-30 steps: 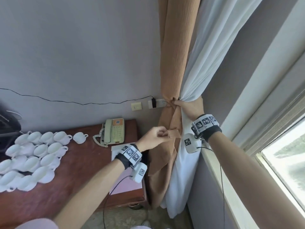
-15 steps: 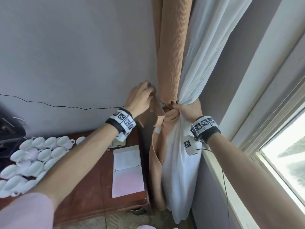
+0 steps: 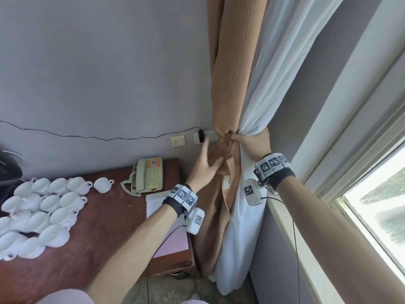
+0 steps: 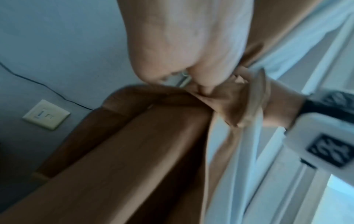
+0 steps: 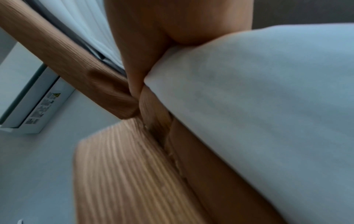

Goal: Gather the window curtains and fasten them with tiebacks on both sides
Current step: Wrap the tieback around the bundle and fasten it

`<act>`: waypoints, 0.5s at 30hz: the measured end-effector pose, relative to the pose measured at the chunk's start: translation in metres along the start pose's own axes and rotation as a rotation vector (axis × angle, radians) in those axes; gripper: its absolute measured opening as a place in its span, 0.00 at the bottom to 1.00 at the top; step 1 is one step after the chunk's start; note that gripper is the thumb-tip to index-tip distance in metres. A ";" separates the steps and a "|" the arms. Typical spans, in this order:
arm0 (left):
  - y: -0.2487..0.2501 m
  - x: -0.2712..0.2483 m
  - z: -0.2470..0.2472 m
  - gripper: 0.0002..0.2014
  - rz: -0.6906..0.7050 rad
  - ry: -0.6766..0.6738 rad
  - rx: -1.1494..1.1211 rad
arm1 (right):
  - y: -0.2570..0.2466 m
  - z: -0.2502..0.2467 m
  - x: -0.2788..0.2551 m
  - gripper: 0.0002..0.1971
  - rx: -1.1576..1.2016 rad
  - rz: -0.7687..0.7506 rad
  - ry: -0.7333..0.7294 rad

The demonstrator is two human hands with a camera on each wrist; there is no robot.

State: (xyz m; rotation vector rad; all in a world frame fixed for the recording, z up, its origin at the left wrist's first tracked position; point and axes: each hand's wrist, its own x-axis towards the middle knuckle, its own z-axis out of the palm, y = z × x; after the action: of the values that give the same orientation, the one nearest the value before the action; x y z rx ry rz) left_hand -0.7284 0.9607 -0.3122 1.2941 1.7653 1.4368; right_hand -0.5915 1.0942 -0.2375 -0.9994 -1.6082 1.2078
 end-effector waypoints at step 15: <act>-0.015 0.001 -0.011 0.09 -0.091 0.174 0.218 | 0.004 0.003 0.001 0.36 -0.002 0.004 0.012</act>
State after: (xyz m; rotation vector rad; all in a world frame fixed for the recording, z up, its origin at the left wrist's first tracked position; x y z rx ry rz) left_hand -0.7433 0.9566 -0.3230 1.2059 2.1181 1.3719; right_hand -0.5940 1.0948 -0.2420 -1.0098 -1.5989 1.2007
